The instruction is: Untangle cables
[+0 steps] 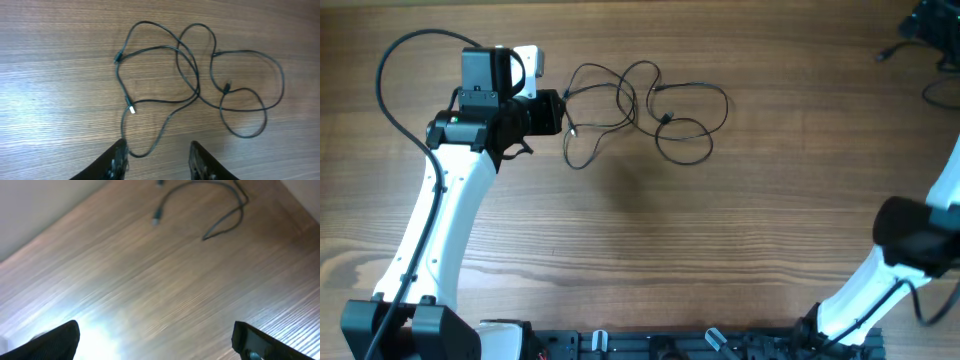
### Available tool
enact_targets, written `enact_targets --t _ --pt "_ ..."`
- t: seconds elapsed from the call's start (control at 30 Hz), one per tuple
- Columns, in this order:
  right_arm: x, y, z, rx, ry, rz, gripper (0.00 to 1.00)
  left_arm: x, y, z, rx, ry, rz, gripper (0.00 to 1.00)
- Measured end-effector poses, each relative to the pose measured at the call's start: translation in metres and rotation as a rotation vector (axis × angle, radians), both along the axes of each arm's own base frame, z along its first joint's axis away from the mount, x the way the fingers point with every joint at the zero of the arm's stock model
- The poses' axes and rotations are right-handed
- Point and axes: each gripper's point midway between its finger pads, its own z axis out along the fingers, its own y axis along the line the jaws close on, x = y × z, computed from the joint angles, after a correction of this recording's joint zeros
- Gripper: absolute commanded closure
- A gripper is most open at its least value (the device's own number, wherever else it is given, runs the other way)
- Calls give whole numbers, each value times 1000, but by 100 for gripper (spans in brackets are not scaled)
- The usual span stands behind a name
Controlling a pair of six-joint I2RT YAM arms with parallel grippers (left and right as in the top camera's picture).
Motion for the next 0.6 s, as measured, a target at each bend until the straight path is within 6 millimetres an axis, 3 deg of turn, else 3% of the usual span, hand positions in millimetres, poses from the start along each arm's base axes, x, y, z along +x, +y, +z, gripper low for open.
enact_targets --t 0.13,0.2,0.4,0.6 --pt "-14 44 29 -5 -35 88 0 1 4 9 16 -32 11 60" --pt "-20 65 34 -4 -30 133 0 0 7 18 21 -61 20 60" --pt "-20 123 31 -11 3 258 0 -4 35 44 29 -128 93 58" --pt "-17 180 33 -24 -13 368 0 -4 58 47 40 -134 155 58"
